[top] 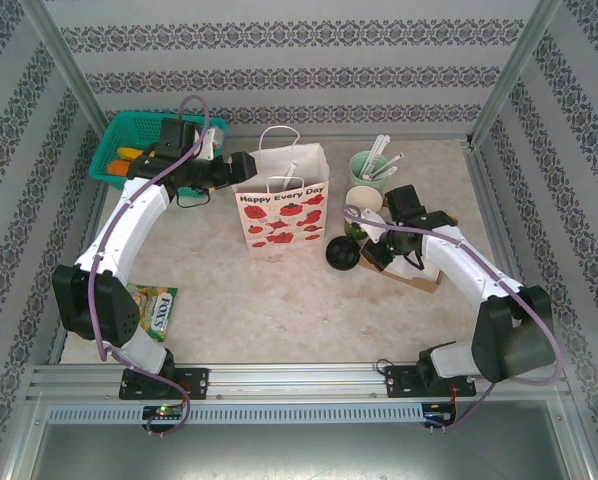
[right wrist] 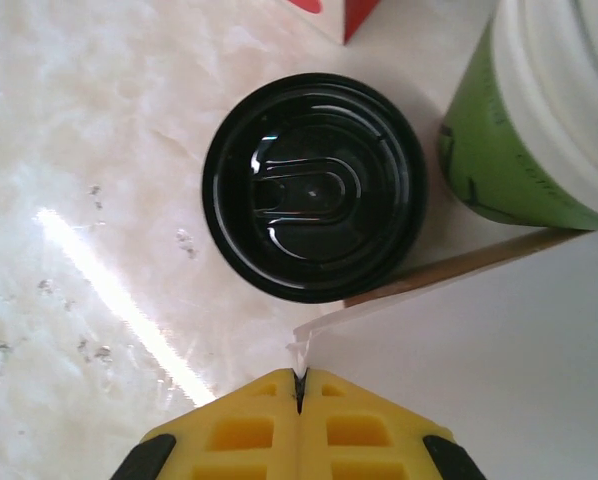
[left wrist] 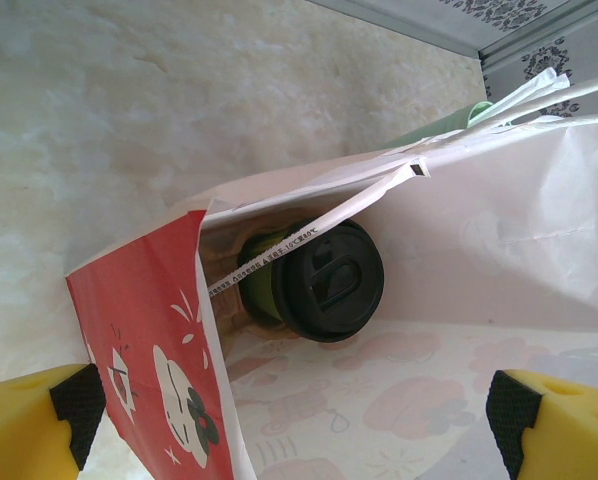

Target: Pack the takeout coffee

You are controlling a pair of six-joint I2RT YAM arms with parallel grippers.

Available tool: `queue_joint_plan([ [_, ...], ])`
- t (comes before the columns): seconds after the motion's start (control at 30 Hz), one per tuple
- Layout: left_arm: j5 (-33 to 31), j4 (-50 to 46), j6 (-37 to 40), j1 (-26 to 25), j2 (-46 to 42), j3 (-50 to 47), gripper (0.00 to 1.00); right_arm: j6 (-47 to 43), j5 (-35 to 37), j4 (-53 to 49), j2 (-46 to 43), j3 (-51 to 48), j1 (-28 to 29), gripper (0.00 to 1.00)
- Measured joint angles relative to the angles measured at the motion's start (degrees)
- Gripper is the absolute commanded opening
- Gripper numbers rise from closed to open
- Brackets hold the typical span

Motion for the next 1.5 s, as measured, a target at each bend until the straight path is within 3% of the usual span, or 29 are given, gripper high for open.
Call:
queue_joint_plan([
  [0.1,0.0,0.0,0.0,0.0,0.0,0.0,1.00,0.4,-0.2,-0.5,1.1,0.0,0.2,0.18],
  [0.3,0.0,0.0,0.0,0.0,0.0,0.0,1.00,1.3,0.9,-0.4,1.6,0.0,0.2,0.20],
  [0.6,0.0,0.0,0.0,0.0,0.0,0.0,1.00,2.2,1.7,-0.3,1.6,0.3,0.2,0.00],
  [0.8,0.0,0.0,0.0,0.0,0.0,0.0,1.00,3.2,1.7,0.8,-0.3,0.3,-0.8,0.00],
  [0.87,0.0,0.0,0.0,0.0,0.0,0.0,1.00,3.5,1.6,1.0,-1.8,0.3,-1.7,0.12],
  [0.93,0.0,0.0,0.0,0.0,0.0,0.0,1.00,4.0,1.6,1.0,-3.0,0.3,-2.6,0.16],
  [1.0,0.0,0.0,0.0,0.0,0.0,0.0,1.00,4.3,1.6,1.0,-3.3,0.3,-2.9,0.00],
  [1.17,0.0,0.0,0.0,0.0,0.0,0.0,1.00,5.0,0.0,0.2,-2.0,0.4,-2.9,0.00],
  [1.2,0.0,0.0,0.0,0.0,0.0,0.0,1.00,5.1,-0.3,0.0,-1.6,0.4,-2.9,0.03],
  [1.27,0.0,0.0,0.0,0.0,0.0,0.0,1.00,5.7,-0.9,0.0,-1.1,0.4,-2.9,0.20],
  [1.3,0.0,0.0,0.0,0.0,0.0,0.0,1.00,6.4,-1.0,0.1,-1.0,0.4,-2.9,0.22],
  [1.43,0.0,0.0,0.0,0.0,0.0,0.0,1.00,7.4,-1.4,0.1,-0.9,0.8,-2.9,0.02],
  [1.5,0.0,0.0,0.0,0.0,0.0,0.0,1.00,7.8,-1.4,0.1,-0.9,1.1,-2.9,0.00],
])
